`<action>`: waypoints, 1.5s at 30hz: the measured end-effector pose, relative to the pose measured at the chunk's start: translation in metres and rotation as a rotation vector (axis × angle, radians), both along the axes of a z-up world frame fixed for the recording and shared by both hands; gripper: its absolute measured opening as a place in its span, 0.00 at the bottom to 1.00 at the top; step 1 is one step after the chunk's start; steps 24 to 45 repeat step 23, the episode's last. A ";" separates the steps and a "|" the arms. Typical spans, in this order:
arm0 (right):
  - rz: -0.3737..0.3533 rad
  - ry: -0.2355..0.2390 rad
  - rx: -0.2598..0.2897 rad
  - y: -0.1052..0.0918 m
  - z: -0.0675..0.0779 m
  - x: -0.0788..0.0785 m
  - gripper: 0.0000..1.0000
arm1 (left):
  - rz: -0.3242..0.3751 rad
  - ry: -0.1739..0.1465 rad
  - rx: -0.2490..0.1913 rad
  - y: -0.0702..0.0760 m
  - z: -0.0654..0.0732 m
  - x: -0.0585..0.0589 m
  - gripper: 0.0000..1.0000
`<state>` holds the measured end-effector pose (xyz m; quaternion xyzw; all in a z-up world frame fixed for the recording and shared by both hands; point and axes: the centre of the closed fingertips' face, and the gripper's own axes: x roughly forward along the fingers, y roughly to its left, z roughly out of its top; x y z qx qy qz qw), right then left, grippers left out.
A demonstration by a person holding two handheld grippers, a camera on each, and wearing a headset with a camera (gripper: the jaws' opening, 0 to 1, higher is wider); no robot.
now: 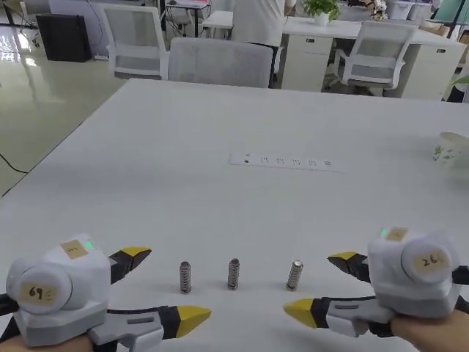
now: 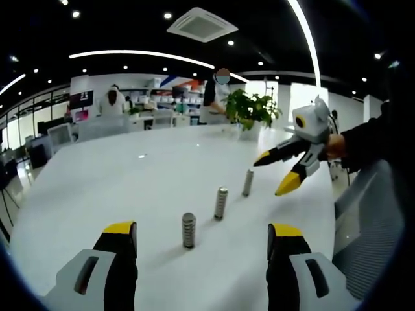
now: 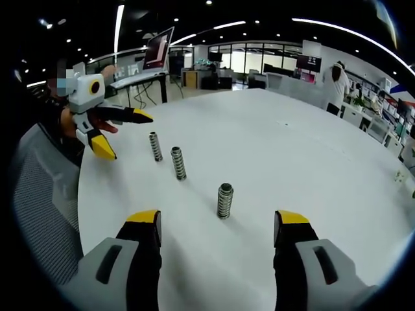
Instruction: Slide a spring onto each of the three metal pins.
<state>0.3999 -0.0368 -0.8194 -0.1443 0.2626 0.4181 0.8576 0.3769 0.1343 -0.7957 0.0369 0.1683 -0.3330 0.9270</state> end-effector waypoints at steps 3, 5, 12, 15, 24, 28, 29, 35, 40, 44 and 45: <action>-0.003 0.001 0.000 -0.002 0.000 -0.001 0.70 | 0.002 0.000 -0.001 0.000 0.000 0.000 0.79; -0.006 0.000 -0.002 -0.004 -0.001 -0.001 0.70 | 0.003 0.000 -0.002 0.001 0.000 0.000 0.79; -0.012 0.001 -0.007 -0.008 -0.001 -0.004 0.70 | 0.003 0.002 0.001 0.001 0.000 -0.001 0.79; -0.012 0.004 -0.005 -0.008 -0.002 -0.004 0.70 | 0.003 0.002 0.002 0.001 0.000 -0.001 0.79; -0.014 0.012 -0.008 -0.011 -0.003 -0.006 0.70 | 0.007 0.003 0.003 0.002 0.000 -0.002 0.79; -0.014 0.012 -0.008 -0.011 -0.003 -0.006 0.70 | 0.007 0.003 0.003 0.002 0.000 -0.002 0.79; -0.014 0.012 -0.008 -0.011 -0.003 -0.006 0.70 | 0.007 0.003 0.003 0.002 0.000 -0.002 0.79; -0.014 0.012 -0.008 -0.011 -0.003 -0.006 0.70 | 0.007 0.003 0.003 0.002 0.000 -0.002 0.79; -0.014 0.012 -0.008 -0.011 -0.003 -0.006 0.70 | 0.007 0.003 0.003 0.002 0.000 -0.002 0.79; -0.014 0.012 -0.008 -0.011 -0.003 -0.006 0.70 | 0.007 0.003 0.003 0.002 0.000 -0.002 0.79; -0.014 0.012 -0.008 -0.011 -0.003 -0.006 0.70 | 0.007 0.003 0.003 0.002 0.000 -0.002 0.79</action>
